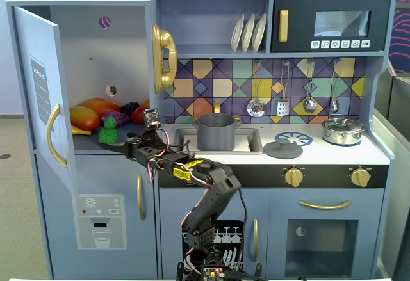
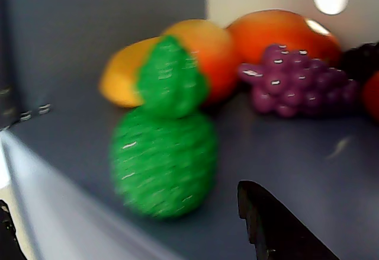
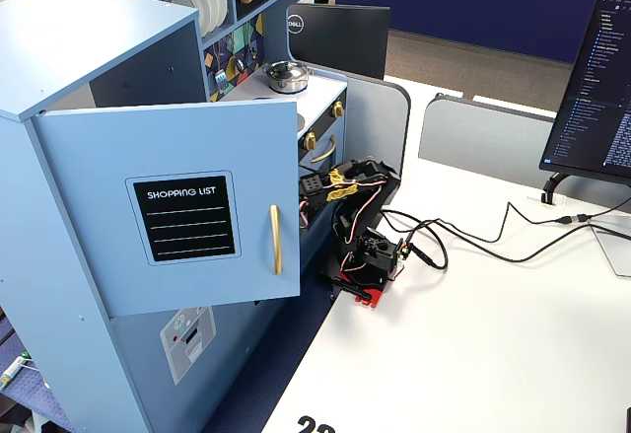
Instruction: Pick up the green pineapple from the left cabinet and place it in the gray recipient
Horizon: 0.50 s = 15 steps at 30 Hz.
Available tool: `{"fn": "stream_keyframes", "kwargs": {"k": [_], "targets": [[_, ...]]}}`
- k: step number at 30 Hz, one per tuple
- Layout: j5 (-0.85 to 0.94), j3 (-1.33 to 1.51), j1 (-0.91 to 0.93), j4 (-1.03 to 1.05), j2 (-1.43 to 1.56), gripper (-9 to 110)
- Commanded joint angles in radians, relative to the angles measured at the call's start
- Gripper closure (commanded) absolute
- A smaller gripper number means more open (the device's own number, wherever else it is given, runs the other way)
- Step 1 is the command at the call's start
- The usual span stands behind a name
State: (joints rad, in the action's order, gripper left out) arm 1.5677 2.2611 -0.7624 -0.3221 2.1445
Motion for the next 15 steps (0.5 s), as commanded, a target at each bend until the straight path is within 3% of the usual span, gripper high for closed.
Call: {"fn": "stream_keyframes", "kwargs": {"k": [1, 15], "targets": [[-0.005, -0.124, 0.011, -0.044, -0.061, 57], [0.026, -0.348, 0.002, -0.052, -0.313, 58]]}}
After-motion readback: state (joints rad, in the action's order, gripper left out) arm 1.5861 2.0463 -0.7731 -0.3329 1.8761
